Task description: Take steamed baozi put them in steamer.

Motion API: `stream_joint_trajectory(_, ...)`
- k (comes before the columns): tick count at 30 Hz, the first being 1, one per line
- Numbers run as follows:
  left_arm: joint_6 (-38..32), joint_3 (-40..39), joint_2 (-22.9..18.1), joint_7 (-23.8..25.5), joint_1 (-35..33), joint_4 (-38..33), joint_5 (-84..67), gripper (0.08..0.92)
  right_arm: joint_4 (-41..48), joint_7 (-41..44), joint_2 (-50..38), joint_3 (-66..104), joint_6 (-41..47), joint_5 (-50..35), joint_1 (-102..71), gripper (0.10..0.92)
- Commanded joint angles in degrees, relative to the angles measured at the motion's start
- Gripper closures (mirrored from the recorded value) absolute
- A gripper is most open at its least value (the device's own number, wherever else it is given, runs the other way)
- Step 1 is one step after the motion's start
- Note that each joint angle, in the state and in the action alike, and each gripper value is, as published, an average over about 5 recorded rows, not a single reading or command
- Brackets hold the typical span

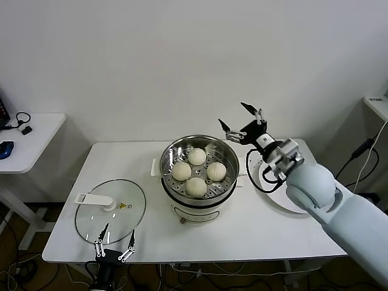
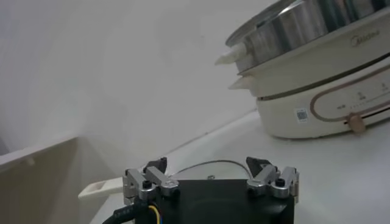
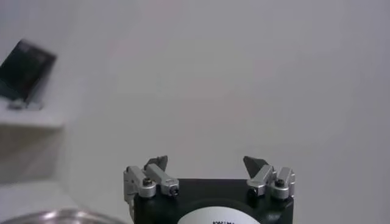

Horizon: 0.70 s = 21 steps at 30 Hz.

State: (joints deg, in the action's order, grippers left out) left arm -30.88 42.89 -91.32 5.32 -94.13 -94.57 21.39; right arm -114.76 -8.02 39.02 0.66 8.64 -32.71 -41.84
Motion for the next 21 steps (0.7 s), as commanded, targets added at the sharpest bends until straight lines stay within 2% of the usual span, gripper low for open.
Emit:
stream_joint_trajectory(1, 0.02, -0.08, -0.09, 0.06, 0.10, 0.17, -0.48, 0.177, -3.17, 2.55, 20.73, 32.66, -17.73, 13.20, -39.91, 0.203)
stream_joint_trajectory(11, 0.00, -0.06, -0.25, 0.02, 0.30, 0.31, -0.52, 0.177, -0.39, 9.02, 35.49, 34.59, -33.58, 15.24, -52.33, 0.203)
stream_joint_trajectory(21, 0.20, -0.26, -0.46, -0.05, 0.34, 0.06, -1.79, 0.177, 5.60, 13.03, 40.79, 32.24, -45.02, 21.16, -60.18, 0.203)
